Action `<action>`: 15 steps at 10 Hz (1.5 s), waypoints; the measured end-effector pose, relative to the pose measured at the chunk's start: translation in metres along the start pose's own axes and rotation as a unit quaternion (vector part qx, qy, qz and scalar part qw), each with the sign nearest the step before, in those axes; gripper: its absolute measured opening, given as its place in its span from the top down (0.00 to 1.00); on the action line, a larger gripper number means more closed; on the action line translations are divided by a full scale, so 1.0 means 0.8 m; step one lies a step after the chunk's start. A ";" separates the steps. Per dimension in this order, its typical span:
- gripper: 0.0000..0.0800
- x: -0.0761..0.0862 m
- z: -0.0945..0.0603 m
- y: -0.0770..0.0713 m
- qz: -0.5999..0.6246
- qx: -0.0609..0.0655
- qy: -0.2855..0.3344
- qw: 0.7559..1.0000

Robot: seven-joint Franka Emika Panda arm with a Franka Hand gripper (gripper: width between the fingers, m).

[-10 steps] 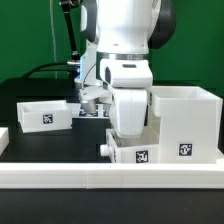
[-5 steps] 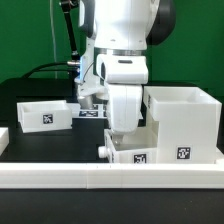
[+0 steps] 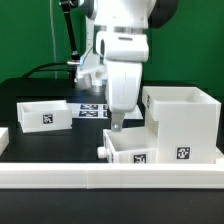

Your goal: Assemble drawer

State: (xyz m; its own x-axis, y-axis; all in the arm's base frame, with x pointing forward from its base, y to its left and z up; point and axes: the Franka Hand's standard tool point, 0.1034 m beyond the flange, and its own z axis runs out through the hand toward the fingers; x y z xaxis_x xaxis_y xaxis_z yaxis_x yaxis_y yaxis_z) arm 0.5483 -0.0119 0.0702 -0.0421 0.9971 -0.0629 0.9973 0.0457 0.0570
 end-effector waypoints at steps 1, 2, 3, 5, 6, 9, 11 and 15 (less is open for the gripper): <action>0.19 -0.018 -0.010 0.001 -0.018 0.001 -0.005 1.000; 0.19 -0.039 -0.010 -0.001 -0.034 0.003 -0.008 0.999; 0.19 -0.055 -0.004 -0.005 -0.049 0.008 -0.007 0.999; 0.19 -0.059 -0.002 -0.006 -0.051 0.009 -0.005 0.999; 0.19 -0.069 0.003 -0.009 -0.060 0.012 0.001 0.998; 0.19 -0.101 0.041 -0.007 -0.087 0.035 0.065 0.993; 0.19 -0.106 0.059 -0.008 -0.082 0.054 0.120 0.988; 0.19 -0.066 0.075 -0.006 -0.081 0.063 0.137 0.985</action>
Offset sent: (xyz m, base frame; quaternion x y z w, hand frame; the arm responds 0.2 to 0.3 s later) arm 0.0000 0.0000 0.0000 0.0000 0.0650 0.0000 0.9979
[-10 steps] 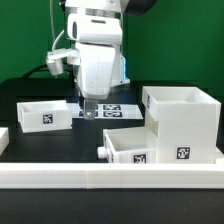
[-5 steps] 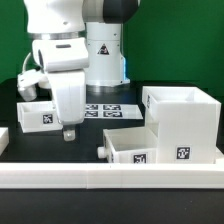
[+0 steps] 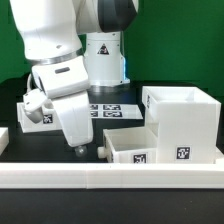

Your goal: Assemble drawer

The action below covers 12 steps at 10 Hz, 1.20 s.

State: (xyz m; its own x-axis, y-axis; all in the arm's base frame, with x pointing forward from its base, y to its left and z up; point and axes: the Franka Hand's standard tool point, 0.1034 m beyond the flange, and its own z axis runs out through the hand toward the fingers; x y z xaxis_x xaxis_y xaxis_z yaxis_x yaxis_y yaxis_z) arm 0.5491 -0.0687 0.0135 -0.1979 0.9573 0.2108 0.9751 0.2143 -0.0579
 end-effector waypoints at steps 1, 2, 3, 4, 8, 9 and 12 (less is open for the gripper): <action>0.19 0.007 0.002 0.002 0.003 0.001 0.001 1.000; 0.19 0.015 0.003 0.005 0.010 0.002 0.001 1.000; 0.19 0.024 0.005 0.009 0.014 0.002 0.001 1.000; 0.19 0.034 0.006 0.012 0.022 0.003 0.002 1.000; 0.19 0.037 0.005 0.018 0.040 0.002 -0.004 0.999; 0.19 0.036 0.005 0.018 0.040 0.002 -0.004 0.999; 0.19 0.032 0.001 0.023 0.019 -0.003 -0.005 1.000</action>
Offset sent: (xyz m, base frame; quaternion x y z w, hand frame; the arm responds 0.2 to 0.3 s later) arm 0.0100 0.0338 0.0027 0.0006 -0.0130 0.0114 0.9998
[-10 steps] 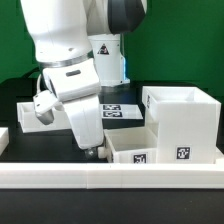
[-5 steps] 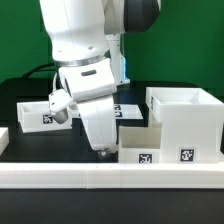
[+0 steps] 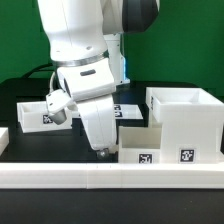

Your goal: Assemble drawer

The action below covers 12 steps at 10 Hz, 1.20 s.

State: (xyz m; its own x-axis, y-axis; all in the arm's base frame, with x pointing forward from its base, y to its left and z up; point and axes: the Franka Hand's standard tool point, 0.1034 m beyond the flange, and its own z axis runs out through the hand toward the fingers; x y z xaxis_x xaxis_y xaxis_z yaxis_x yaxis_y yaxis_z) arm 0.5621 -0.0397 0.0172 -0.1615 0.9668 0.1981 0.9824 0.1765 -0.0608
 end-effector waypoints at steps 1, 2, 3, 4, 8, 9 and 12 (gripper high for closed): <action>0.19 0.001 -0.005 0.009 -0.004 -0.006 -0.001 1.000; 0.19 0.005 -0.011 0.018 -0.003 -0.011 -0.002 1.000; 0.19 0.012 -0.014 0.025 0.001 -0.016 0.000 1.000; 0.19 0.021 -0.012 0.028 0.015 -0.015 0.002 1.000; 0.19 0.026 -0.008 0.028 0.031 -0.014 0.003 0.999; 0.19 0.026 -0.008 0.027 0.031 -0.014 0.003 0.999; 0.19 0.049 -0.001 0.035 0.026 -0.012 0.009 1.000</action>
Offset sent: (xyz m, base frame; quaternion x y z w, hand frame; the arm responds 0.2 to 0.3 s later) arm 0.0201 0.0338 0.0067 0.0126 0.0193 0.0592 0.9980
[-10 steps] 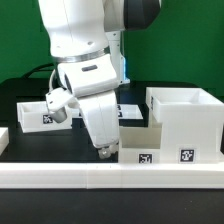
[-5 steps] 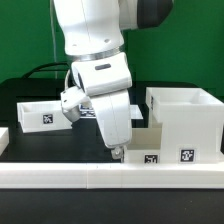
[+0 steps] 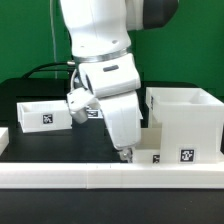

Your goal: Assemble drawer

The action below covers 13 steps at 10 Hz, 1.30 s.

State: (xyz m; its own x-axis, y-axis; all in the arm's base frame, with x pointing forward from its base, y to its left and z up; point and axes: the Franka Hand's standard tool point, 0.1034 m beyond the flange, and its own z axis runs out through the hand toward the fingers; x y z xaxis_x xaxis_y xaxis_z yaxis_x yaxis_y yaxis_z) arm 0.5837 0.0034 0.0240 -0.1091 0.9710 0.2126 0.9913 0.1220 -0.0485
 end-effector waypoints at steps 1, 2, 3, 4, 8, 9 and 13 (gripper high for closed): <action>0.19 0.007 0.002 0.003 0.000 0.000 0.001 1.000; 0.19 0.018 0.003 0.005 -0.002 0.000 0.002 1.000; 0.19 0.025 0.004 0.007 -0.006 0.000 0.003 1.000; 0.19 0.023 0.004 0.006 -0.005 0.000 0.003 1.000; 0.19 0.033 0.010 0.006 -0.007 0.007 0.006 1.000; 0.19 0.033 0.010 0.007 0.001 0.010 0.006 1.000; 0.19 0.003 -0.002 0.006 -0.006 0.010 0.005 1.000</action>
Offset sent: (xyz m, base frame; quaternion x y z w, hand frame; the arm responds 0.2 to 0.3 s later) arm 0.0000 0.0000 0.0000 0.0000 0.0000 0.0000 1.0000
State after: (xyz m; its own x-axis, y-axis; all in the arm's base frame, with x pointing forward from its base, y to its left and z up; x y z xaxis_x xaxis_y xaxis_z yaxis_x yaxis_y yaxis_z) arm 0.5885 0.0056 0.0260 -0.1194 0.9674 0.2234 0.9884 0.1370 -0.0651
